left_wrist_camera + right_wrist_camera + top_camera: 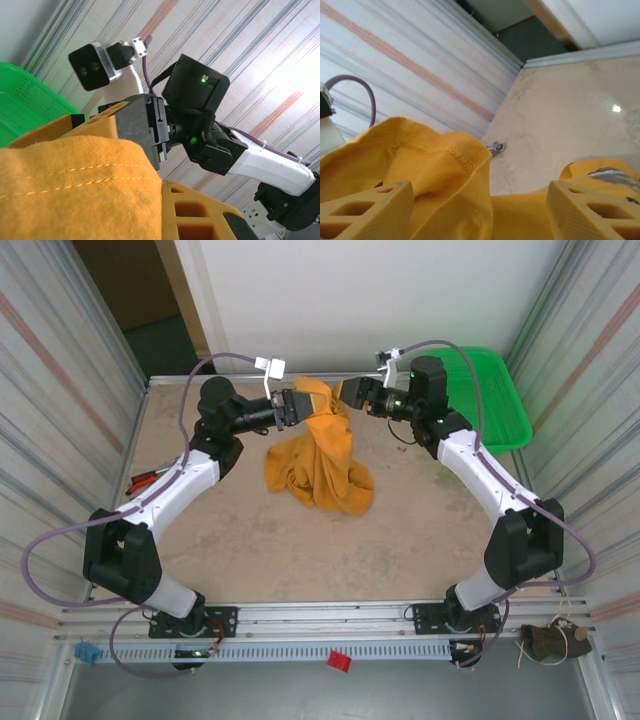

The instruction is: Fold the inside-out t-shirt

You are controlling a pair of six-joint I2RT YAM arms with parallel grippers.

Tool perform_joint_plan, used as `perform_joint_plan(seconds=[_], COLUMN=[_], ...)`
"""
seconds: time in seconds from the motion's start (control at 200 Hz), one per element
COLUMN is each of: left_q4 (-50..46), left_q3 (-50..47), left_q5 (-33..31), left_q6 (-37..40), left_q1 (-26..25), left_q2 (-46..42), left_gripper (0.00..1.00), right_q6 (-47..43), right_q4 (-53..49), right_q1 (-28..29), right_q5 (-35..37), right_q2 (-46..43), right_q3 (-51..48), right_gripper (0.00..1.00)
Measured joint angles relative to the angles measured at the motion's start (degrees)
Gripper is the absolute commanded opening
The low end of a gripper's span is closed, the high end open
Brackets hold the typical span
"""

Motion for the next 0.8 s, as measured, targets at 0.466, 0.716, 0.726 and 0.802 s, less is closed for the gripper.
perform_joint_plan(seconds=[0.466, 0.716, 0.726, 0.802], left_q4=[-2.93, -7.69, -8.11, -10.38], left_q3=[-0.81, -3.45, -3.45, -3.45], left_q5=[-1.57, -7.48, -7.67, -8.81], left_q6=[2.62, 5.29, 5.38, 6.69], left_q1=[0.85, 3.28, 3.28, 3.21], left_q2=[0.02, -0.13, -0.2, -1.18], left_gripper=[0.25, 0.67, 0.67, 0.69], right_q6=[9.4, 7.85, 7.69, 7.34], right_q4=[8.63, 8.22, 8.24, 8.24], right_q1=[-8.28, -6.03, -5.9, -5.49], right_q5=[-7.58, -7.91, -7.91, -8.09], right_q2=[-3.61, -14.14, -14.36, -14.93], right_q3=[-0.55, 2.89, 2.97, 3.32], right_gripper=[0.0, 0.0, 0.0, 0.0])
